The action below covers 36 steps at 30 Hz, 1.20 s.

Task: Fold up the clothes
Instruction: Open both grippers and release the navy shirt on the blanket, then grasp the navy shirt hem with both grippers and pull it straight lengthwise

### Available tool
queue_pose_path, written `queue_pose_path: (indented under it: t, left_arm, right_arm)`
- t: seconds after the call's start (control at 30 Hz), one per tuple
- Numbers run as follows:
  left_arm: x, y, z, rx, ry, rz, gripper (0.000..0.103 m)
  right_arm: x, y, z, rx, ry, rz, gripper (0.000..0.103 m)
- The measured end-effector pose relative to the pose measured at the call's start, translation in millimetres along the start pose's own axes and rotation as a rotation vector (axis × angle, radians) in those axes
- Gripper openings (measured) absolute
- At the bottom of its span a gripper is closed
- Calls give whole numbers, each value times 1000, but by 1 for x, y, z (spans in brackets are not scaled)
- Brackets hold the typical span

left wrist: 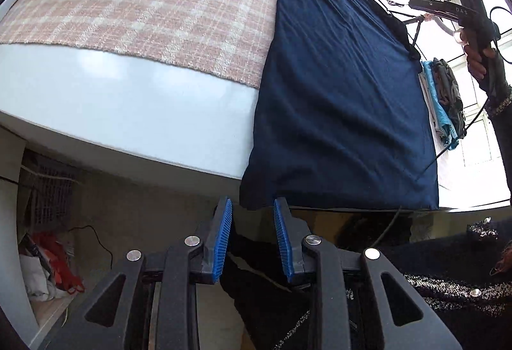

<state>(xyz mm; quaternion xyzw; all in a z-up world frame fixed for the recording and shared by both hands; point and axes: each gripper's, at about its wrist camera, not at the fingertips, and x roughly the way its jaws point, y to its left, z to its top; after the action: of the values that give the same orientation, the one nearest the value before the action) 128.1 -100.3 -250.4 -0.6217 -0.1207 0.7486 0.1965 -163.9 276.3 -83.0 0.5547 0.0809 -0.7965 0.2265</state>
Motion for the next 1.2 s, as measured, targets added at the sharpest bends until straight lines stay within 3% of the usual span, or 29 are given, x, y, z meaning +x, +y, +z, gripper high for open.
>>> queue_pose_path:
  t: [0.17,0.33,0.37,0.43,0.7,0.83,1.0,1.07,1.2]
  left_arm:
    - [20,5,-1,-14,-2,-49,26]
    - [20,-1,3,-28,-51,-67,24]
    - [17,-2,3,-31,-69,-59,23]
    - [14,-4,2,-48,-85,-50,7]
    - [-11,-36,3,-76,-141,50,5]
    - [-24,-47,6,-87,-159,99,5]
    - [-32,-52,8,-110,-159,142,5]
    - [-35,-53,8,-104,-155,150,5]
    - [-38,-56,11,-92,-148,165,5]
  right_arm:
    - [-16,14,-16,-19,15,-77,41]
    - [-16,-1,1,21,10,-126,41]
    - [-13,-8,11,37,8,-134,41]
    - [-2,-22,37,67,14,-138,41]
    - [101,-74,175,226,68,-192,42]
    - [161,-93,228,282,104,-276,42]
    - [204,-107,253,330,155,-311,41]
    - [212,-111,255,350,163,-284,41]
    - [223,-115,254,370,184,-325,41]
